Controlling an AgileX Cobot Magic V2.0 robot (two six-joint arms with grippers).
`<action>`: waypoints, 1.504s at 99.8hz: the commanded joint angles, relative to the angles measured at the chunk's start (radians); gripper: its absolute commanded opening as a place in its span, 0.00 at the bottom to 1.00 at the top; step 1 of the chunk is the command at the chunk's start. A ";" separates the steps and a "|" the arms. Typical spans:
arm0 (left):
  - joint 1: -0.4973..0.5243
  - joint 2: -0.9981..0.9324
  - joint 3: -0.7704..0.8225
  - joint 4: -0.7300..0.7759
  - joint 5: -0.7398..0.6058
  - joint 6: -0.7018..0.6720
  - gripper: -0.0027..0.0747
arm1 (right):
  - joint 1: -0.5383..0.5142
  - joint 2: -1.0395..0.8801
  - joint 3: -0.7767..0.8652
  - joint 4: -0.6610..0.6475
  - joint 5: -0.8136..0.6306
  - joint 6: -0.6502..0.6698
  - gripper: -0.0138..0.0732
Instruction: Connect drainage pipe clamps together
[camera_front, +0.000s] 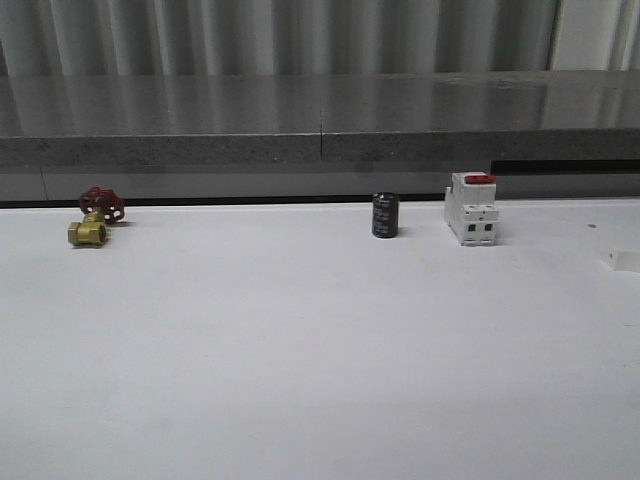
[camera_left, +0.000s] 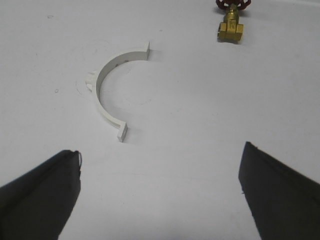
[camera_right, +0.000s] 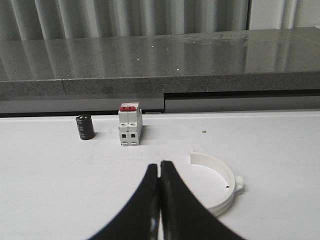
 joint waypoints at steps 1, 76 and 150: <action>-0.004 0.057 -0.083 0.009 -0.029 -0.002 0.86 | 0.002 -0.018 -0.020 -0.001 -0.078 -0.003 0.08; 0.321 0.847 -0.648 -0.210 0.167 0.483 0.86 | 0.002 -0.018 -0.020 -0.001 -0.078 -0.003 0.08; 0.325 1.030 -0.672 -0.210 0.016 0.484 0.86 | 0.002 -0.018 -0.020 -0.001 -0.078 -0.003 0.08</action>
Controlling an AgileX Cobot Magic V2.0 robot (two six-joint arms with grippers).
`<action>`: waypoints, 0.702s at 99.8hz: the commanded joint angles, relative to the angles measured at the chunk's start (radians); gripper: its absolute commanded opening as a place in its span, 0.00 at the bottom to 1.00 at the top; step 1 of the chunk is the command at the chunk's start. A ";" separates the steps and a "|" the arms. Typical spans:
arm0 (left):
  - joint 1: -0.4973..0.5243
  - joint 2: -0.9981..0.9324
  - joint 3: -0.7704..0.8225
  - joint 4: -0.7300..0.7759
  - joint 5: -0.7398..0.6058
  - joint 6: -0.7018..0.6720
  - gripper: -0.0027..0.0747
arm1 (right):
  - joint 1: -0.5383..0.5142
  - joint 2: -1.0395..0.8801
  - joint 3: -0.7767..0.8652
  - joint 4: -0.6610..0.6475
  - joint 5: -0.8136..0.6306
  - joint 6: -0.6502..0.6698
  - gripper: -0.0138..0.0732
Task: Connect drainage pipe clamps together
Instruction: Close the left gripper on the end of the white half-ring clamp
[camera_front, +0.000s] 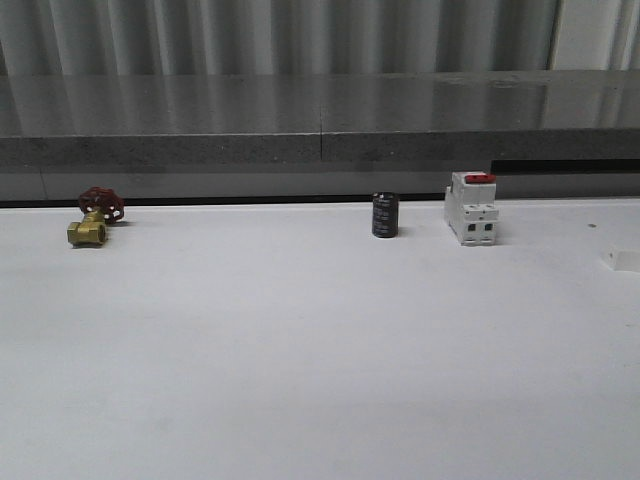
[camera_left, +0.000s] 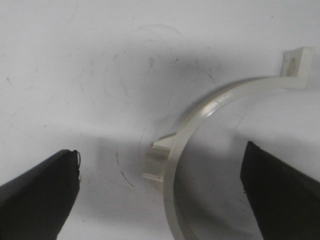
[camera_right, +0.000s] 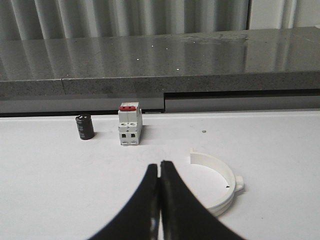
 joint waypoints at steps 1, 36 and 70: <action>0.001 -0.038 -0.029 -0.010 -0.038 0.001 0.86 | 0.002 -0.018 -0.020 -0.001 -0.078 -0.003 0.08; 0.001 -0.002 -0.029 -0.013 -0.051 0.004 0.86 | 0.002 -0.018 -0.020 -0.001 -0.078 -0.003 0.08; 0.001 -0.002 -0.029 -0.011 -0.050 0.004 0.44 | 0.002 -0.018 -0.020 -0.001 -0.078 -0.003 0.08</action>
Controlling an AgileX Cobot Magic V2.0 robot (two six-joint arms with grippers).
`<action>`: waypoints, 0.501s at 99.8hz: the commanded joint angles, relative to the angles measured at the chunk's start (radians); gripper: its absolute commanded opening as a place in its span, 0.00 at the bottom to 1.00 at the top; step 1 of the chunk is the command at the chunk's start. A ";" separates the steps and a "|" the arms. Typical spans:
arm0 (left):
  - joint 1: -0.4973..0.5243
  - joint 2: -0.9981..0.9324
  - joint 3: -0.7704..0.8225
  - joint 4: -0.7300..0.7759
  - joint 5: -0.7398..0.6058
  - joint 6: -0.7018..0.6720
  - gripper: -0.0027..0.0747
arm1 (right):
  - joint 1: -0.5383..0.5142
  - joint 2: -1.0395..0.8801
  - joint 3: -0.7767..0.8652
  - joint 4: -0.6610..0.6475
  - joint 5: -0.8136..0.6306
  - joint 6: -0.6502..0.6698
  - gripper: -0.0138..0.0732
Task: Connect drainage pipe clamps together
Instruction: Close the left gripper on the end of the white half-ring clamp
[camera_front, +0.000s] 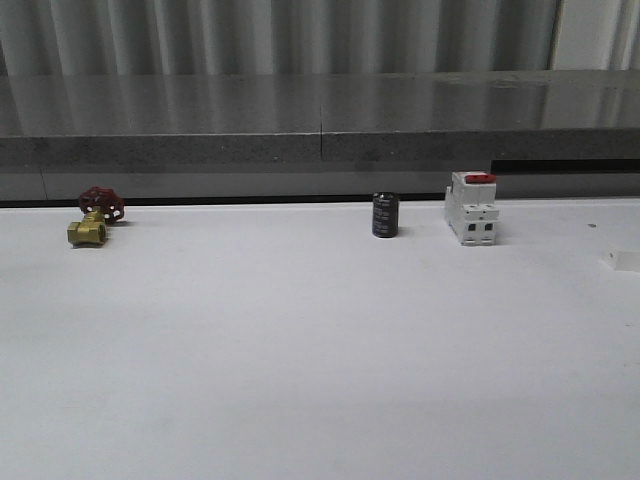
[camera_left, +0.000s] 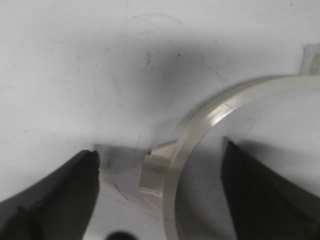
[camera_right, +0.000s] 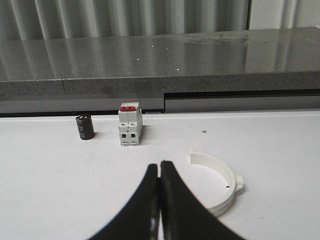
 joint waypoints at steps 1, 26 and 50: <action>0.001 -0.052 -0.028 -0.005 -0.033 -0.001 0.43 | 0.002 -0.018 -0.020 -0.001 -0.078 -0.003 0.08; 0.001 -0.056 -0.028 -0.005 -0.038 -0.001 0.01 | 0.002 -0.018 -0.020 -0.001 -0.078 -0.003 0.08; -0.038 -0.149 -0.028 -0.056 -0.001 -0.001 0.01 | 0.002 -0.018 -0.020 -0.001 -0.078 -0.003 0.08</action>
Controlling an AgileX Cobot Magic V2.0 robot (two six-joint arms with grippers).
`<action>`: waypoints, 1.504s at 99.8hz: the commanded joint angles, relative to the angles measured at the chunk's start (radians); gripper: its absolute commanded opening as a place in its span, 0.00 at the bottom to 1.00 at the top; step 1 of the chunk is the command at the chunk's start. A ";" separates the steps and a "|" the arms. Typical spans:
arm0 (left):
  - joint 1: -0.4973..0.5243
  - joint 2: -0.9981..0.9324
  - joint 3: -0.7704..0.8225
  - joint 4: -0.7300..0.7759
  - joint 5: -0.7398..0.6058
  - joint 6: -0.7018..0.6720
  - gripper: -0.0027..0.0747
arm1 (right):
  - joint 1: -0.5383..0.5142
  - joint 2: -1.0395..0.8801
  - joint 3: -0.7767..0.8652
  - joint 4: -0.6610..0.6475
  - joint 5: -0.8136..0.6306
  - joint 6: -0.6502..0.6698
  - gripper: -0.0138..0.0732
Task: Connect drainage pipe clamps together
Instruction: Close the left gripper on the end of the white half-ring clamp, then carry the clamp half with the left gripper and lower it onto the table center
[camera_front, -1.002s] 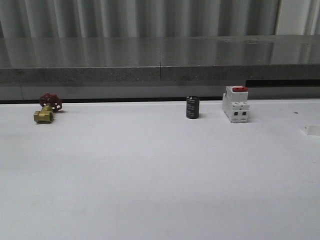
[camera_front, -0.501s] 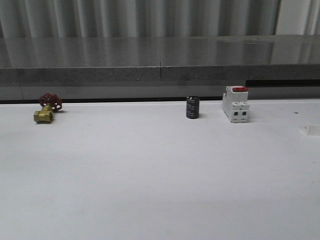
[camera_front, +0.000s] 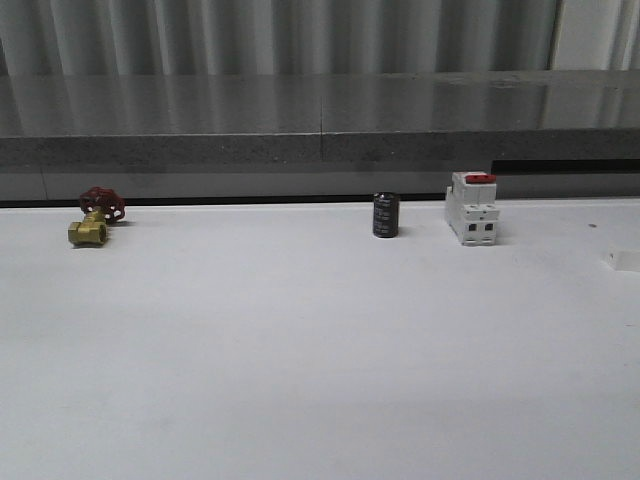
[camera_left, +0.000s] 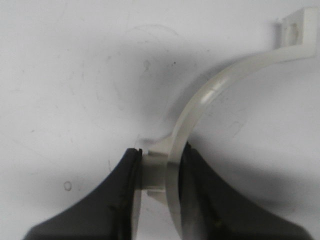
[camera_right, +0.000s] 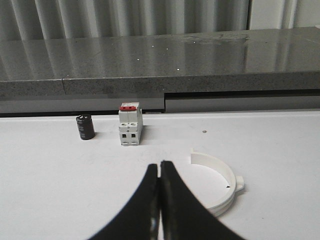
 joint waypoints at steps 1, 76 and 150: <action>-0.033 -0.109 -0.028 -0.033 -0.001 -0.003 0.01 | 0.002 -0.018 -0.020 -0.001 -0.078 -0.003 0.08; -0.677 -0.206 -0.026 0.062 0.048 -0.512 0.01 | 0.002 -0.018 -0.020 -0.001 -0.078 -0.003 0.08; -0.765 -0.009 -0.026 0.066 -0.016 -0.640 0.09 | 0.002 -0.018 -0.020 -0.001 -0.078 -0.003 0.08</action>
